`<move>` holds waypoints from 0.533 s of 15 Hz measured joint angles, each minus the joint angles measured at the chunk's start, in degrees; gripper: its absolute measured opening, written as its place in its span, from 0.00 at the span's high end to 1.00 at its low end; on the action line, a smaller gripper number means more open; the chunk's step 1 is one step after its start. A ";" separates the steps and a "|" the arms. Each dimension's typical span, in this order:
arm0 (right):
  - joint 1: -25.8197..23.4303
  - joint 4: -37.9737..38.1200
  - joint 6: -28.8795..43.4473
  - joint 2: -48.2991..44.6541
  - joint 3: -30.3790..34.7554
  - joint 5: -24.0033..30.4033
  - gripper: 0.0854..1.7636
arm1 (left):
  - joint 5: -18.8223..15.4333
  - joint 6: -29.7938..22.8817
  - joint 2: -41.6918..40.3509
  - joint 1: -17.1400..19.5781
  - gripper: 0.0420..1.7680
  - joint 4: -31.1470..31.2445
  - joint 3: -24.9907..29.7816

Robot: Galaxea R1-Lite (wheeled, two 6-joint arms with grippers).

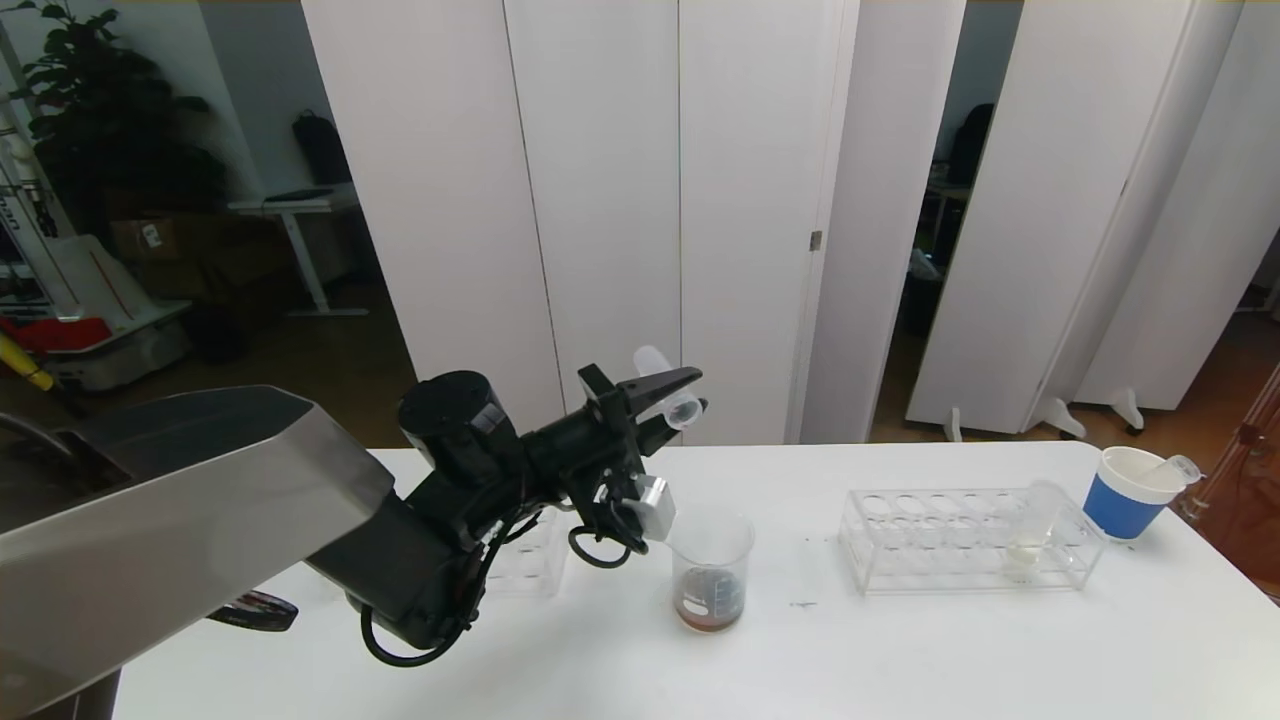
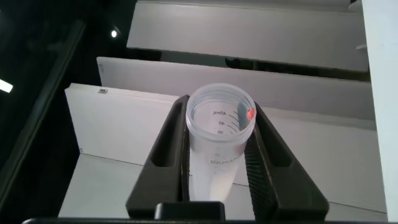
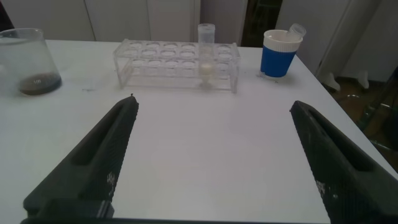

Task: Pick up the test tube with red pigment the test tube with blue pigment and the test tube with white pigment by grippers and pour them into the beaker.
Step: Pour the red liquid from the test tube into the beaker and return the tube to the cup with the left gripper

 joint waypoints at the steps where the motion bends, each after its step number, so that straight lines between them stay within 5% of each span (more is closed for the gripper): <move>1: 0.00 0.00 0.00 0.00 0.00 0.00 0.01 | 0.18 -3.88 -0.20 0.04 0.68 0.00 0.37; 8: 0.00 0.00 0.00 0.00 0.00 -0.02 0.01 | 2.32 -8.11 -2.10 1.11 0.68 0.01 2.54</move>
